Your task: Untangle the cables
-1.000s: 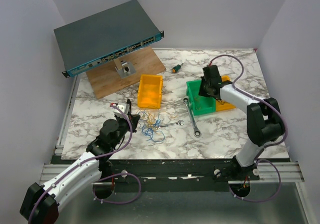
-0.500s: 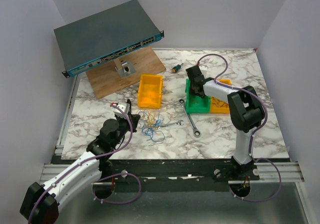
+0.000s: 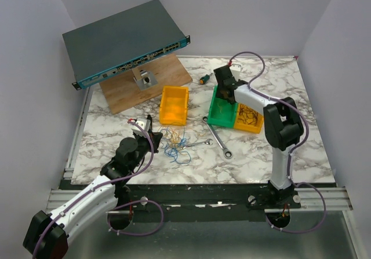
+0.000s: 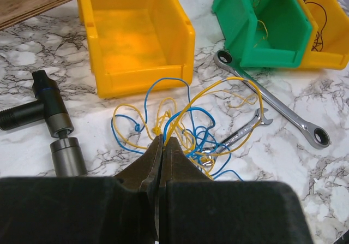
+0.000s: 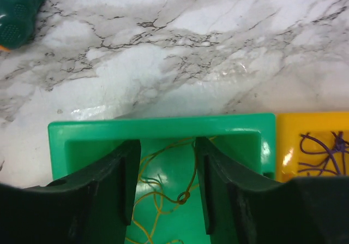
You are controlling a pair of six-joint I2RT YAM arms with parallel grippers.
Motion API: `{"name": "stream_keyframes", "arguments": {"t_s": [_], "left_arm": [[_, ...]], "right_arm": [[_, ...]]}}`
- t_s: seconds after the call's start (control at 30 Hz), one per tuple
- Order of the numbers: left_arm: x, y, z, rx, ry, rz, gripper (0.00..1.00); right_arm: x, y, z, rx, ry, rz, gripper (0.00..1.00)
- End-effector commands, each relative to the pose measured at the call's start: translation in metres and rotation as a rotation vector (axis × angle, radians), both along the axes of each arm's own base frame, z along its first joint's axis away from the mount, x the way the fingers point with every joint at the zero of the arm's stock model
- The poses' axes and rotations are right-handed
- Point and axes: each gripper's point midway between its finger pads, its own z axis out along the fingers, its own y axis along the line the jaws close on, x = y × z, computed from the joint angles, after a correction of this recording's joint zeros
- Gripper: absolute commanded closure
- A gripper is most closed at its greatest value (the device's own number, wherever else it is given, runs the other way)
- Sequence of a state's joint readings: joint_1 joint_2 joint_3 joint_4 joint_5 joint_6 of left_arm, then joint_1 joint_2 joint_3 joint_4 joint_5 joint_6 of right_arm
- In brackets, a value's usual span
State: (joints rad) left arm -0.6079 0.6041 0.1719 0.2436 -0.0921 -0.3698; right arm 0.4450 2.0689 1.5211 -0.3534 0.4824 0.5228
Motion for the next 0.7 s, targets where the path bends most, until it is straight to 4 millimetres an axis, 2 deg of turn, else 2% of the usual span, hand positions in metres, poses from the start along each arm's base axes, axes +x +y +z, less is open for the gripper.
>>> {"name": "stream_keyframes", "arguments": {"t_s": [0.0, 0.13, 0.27, 0.33, 0.4, 0.5, 0.53, 0.57, 0.6, 0.63, 0.67], "left_arm": [[0.002, -0.003, 0.016, -0.018, -0.034, -0.015, 1.00], [0.001, -0.004, 0.015, -0.016, -0.029, -0.022, 1.00], [0.001, -0.005, 0.018, -0.022, -0.038, -0.029, 1.00], [0.000, -0.007, 0.018, -0.020, -0.037, -0.042, 1.00], [-0.003, -0.010, 0.019, -0.026, -0.043, -0.061, 1.00], [-0.004, -0.014, 0.024, -0.039, -0.067, -0.089, 1.00], [-0.007, -0.018, 0.025, -0.042, -0.069, -0.119, 1.00], [-0.009, -0.020, 0.025, -0.044, -0.069, -0.135, 1.00], [-0.011, -0.023, 0.026, -0.046, -0.071, -0.150, 1.00], [-0.012, -0.024, 0.027, -0.051, -0.075, -0.163, 1.00], [-0.013, -0.026, 0.027, -0.053, -0.076, -0.173, 1.00]], "right_arm": [[-0.014, -0.006, 0.043, 0.020, -0.061, 0.011, 0.46], [-0.027, -0.002, 0.067, 0.073, -0.093, 0.055, 0.36], [-0.044, 0.003, 0.081, 0.119, -0.088, 0.116, 0.26], [-0.057, 0.022, 0.089, 0.180, -0.092, 0.268, 0.24], [-0.080, 0.055, 0.095, 0.251, -0.086, 0.479, 0.23], [-0.120, 0.089, 0.108, 0.251, -0.122, 0.695, 0.23], [-0.134, 0.098, 0.110, 0.272, -0.139, 0.761, 0.23], [-0.145, 0.107, 0.122, 0.310, -0.188, 0.824, 0.24], [-0.162, 0.116, 0.124, 0.366, -0.205, 0.909, 0.25], [-0.175, 0.124, 0.137, 0.414, -0.266, 0.983, 0.26], [-0.193, 0.133, 0.142, 0.460, -0.295, 1.064, 0.27]]}}
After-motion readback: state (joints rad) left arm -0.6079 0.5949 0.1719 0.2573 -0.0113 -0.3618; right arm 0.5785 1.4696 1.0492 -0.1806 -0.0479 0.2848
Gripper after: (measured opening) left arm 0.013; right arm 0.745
